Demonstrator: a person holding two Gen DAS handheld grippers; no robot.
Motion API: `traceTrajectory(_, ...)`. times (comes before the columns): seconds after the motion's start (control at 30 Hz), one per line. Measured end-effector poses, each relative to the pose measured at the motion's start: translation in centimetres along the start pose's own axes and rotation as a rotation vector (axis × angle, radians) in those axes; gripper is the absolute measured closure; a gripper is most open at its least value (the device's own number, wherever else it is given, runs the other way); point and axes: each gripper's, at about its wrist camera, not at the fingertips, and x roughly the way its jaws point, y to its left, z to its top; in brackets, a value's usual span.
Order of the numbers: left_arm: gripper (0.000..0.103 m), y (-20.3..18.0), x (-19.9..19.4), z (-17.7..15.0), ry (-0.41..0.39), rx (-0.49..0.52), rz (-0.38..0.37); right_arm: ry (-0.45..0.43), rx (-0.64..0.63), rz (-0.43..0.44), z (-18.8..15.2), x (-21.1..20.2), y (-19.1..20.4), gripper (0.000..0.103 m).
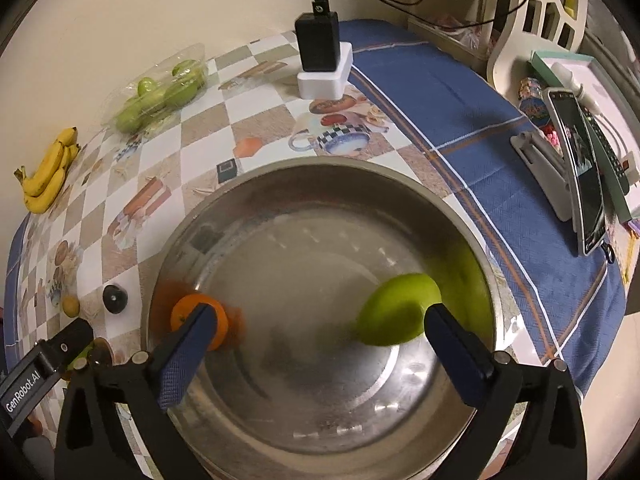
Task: Organize fruits
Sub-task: 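Open both tools to release the orange and pear in the bowl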
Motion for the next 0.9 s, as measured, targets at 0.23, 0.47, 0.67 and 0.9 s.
traceTrajectory(0.23, 0.0, 2.0, -1.1, -0.2, -0.056, -0.022, 0.01, -0.03, -0.005, 0.001, 0.1, -0.9, 0.1, 0.0)
traceTrajectory(0.47, 0.0, 5.2, -1.6, -0.4, -0.098, -0.056, 0.086, -0.048, -0.048, 0.032, -0.3, -1.4, 1.4, 0.0)
traceTrajectory(0.67, 0.0, 8.3, -1.9, -0.7, -0.106, -0.084, 0.151, -0.064, -0.085, 0.058, -0.8, -1.9, 3.0, 0.0)
traceTrajectory(0.9, 0.0, 11.2, -2.6, -0.7, -0.112, -0.133, 0.143, -0.045, -0.135, 0.147, -1.5, -2.1, 5.8, 0.0)
